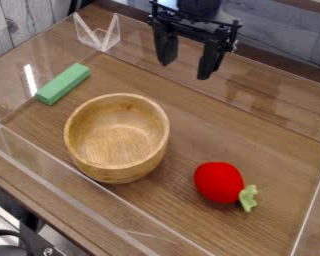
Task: Move the red fruit to the left
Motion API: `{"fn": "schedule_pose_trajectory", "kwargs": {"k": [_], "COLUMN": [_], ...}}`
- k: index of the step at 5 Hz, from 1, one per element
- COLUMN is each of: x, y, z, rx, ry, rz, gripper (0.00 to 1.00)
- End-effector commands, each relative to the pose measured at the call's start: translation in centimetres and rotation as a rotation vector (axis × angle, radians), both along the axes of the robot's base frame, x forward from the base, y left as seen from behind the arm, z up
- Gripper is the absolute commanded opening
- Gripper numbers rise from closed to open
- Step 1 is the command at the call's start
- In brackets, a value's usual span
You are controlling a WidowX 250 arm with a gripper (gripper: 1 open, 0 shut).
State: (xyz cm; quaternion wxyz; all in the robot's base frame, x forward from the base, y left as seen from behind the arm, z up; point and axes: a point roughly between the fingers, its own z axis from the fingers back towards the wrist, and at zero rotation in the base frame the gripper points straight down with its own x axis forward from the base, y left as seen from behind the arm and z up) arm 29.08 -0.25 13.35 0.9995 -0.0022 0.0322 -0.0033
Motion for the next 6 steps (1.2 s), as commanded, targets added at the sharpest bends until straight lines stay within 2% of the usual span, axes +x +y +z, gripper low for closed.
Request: {"fn": "schedule_pose_trajectory", "kwargs": {"k": [1, 2, 3, 4, 5, 6], "x": [-1.2, -2.7, -3.9, -4.8, -5.4, -5.8], "y": [0.3, -2.9, -7.1, -10.4, -11.2, -11.2], "z": [-0.7, -1.5, -2.2, -3.2, -4.4, -5.1], "rx": [-0.009, -0.023, -0.028, -0.034, -0.036, -0.030], "ry": [0.029, 0.047, 0.040, 0.028, 0.024, 0.023], "rz": [-0.149, -0.399, -0.618, -0.791, -1.025, -1.092], "gripper": [1.00, 1.00, 1.00, 1.00, 1.00, 1.00]}}
